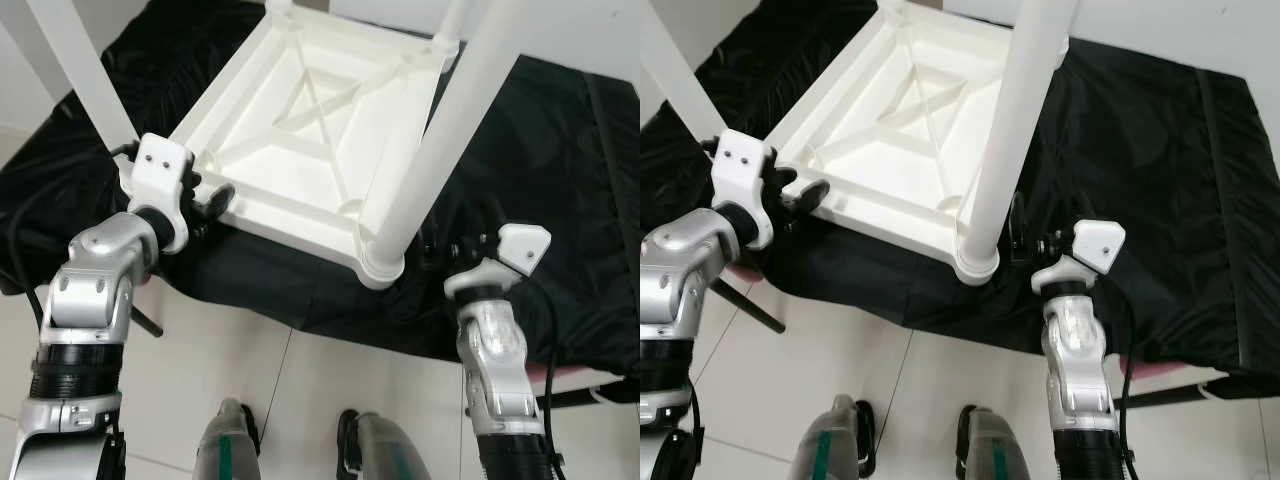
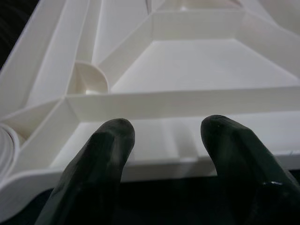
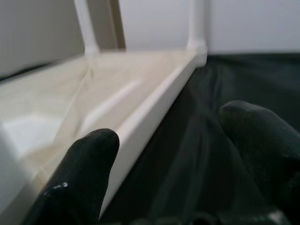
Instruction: Building children table
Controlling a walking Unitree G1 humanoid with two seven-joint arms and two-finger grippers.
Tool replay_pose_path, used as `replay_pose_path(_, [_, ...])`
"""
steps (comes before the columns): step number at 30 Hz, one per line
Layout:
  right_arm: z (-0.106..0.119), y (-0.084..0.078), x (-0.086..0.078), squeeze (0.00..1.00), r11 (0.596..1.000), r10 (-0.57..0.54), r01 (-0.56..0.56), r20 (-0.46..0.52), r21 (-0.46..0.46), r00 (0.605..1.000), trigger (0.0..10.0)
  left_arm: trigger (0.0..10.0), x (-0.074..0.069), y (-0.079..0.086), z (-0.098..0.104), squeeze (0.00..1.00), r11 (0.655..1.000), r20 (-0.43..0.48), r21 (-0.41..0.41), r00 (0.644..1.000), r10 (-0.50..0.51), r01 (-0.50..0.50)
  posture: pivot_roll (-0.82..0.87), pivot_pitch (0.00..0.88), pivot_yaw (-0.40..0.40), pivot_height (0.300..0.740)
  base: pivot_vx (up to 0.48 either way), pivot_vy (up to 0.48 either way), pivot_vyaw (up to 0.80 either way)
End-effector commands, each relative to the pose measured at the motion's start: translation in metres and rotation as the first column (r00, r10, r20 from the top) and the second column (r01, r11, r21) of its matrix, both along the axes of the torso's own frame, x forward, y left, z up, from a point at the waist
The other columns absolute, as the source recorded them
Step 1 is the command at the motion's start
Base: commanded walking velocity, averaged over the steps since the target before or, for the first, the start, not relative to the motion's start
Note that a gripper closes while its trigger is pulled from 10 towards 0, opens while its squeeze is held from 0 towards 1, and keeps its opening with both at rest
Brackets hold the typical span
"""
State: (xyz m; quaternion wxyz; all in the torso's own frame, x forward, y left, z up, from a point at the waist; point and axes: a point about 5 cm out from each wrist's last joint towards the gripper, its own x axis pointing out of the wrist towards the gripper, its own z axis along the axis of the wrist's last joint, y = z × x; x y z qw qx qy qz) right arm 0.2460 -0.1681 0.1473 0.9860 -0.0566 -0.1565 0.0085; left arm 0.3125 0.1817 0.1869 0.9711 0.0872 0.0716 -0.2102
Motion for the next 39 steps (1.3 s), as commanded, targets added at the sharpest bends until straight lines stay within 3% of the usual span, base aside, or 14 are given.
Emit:
replay_pose_path(1, [-0.005,0.004,-0.014,0.00,0.998,0.060,-0.061,-0.056,-0.018,0.997,10.0,10.0,-0.002,0.004,-0.001,0.00,0.999,0.017,0.022,0.999,0.046,-0.046,-0.01,0.125,-0.014,0.740,0.000,0.000,0.00])
replay_pose_path(4, [-0.008,0.006,-0.026,0.00,0.990,0.141,-0.143,-0.107,-0.007,0.984,10.0,10.0,-0.002,0.008,-0.001,0.00,0.998,0.019,0.030,0.999,0.046,-0.046,-0.02,0.131,-0.011,0.740,0.000,0.000,0.00])
replay_pose_path(6, [-0.008,0.006,-0.026,0.00,0.990,0.141,-0.143,-0.107,-0.007,0.984,10.0,10.0,-0.002,0.008,-0.001,0.00,0.998,0.019,0.030,0.999,0.046,-0.046,-0.02,0.131,-0.011,0.740,0.000,0.000,0.00])
replay_pose_path(8, [-0.008,0.004,-0.032,0.00,0.971,0.234,-0.238,-0.144,-0.011,0.962,10.0,10.0,-0.002,0.010,-0.002,0.00,0.998,0.021,0.043,0.999,0.038,-0.039,-0.03,0.134,-0.003,0.740,0.000,0.000,0.00])
replay_pose_path(12, [-0.008,0.005,-0.034,0.00,0.952,0.301,-0.306,-0.156,-0.011,0.941,10.0,10.0,-0.002,0.010,-0.002,0.00,0.998,0.022,0.045,0.999,0.030,-0.031,-0.04,0.135,0.000,0.740,0.000,0.000,0.00])
replay_pose_path(13, [-0.008,0.007,-0.032,0.00,0.924,0.376,-0.381,-0.172,0.001,0.911,10.0,10.0,-0.002,0.009,-0.003,0.00,0.998,0.023,0.052,1.000,0.017,-0.018,-0.04,0.134,0.001,0.740,0.000,0.000,0.00])
replay_pose_path(14, [-0.008,0.007,-0.032,0.00,0.924,0.376,-0.381,-0.172,0.001,0.911,10.0,10.0,-0.002,0.009,-0.003,0.00,0.998,0.023,0.052,1.000,0.017,-0.018,-0.04,0.134,0.001,0.740,0.000,0.000,0.00])
replay_pose_path(16, [-0.002,0.008,-0.026,0.00,0.885,0.450,-0.463,-0.174,-0.041,0.876,10.0,10.0,-0.003,0.006,-0.003,0.00,0.997,0.026,0.075,0.999,-0.019,0.017,-0.03,0.131,-0.001,0.740,0.000,0.000,0.00])
replay_pose_path(25, [0.006,0.008,-0.013,0.00,0.828,0.537,-0.557,-0.198,-0.061,0.820,10.0,10.0,-0.006,0.005,-0.005,0.00,0.991,0.021,0.118,0.998,-0.058,0.056,-0.02,0.127,-0.006,0.740,0.000,0.000,0.00])
replay_pose_path(27, [0.009,0.006,-0.012,0.00,0.771,0.602,-0.633,-0.239,-0.074,0.762,10.0,10.0,-0.007,0.007,-0.005,0.00,0.990,0.020,0.127,0.998,-0.057,0.054,-0.01,0.122,-0.011,0.740,0.000,0.000,0.00])
replay_pose_path(28, [0.009,0.006,-0.012,0.00,0.771,0.602,-0.633,-0.239,-0.074,0.762,10.0,10.0,-0.007,0.007,-0.005,0.00,0.990,0.020,0.127,0.998,-0.057,0.054,-0.01,0.122,-0.011,0.740,0.000,0.000,0.00])
replay_pose_path(33, [0.015,0.002,-0.013,0.00,0.663,0.697,-0.744,-0.294,-0.082,0.654,10.0,10.0,-0.009,0.009,-0.007,0.00,0.989,0.018,0.137,0.998,-0.058,0.055,0.00,0.112,-0.016,0.740,0.000,0.000,0.00])
replay_pose_path(35, [0.017,0.002,-0.012,0.00,0.647,0.709,-0.757,-0.297,-0.088,0.640,10.0,10.0,-0.010,0.010,-0.008,0.00,0.989,0.017,0.140,0.998,-0.059,0.056,0.00,0.112,-0.015,0.740,0.000,0.000,0.00])
replay_pose_path(39, [0.021,0.004,0.001,0.00,0.659,0.708,-0.747,-0.266,-0.086,0.655,10.0,10.0,-0.011,0.007,-0.010,0.00,0.987,0.011,0.147,0.997,-0.070,0.068,0.01,0.105,-0.025,0.740,0.000,0.000,0.00])
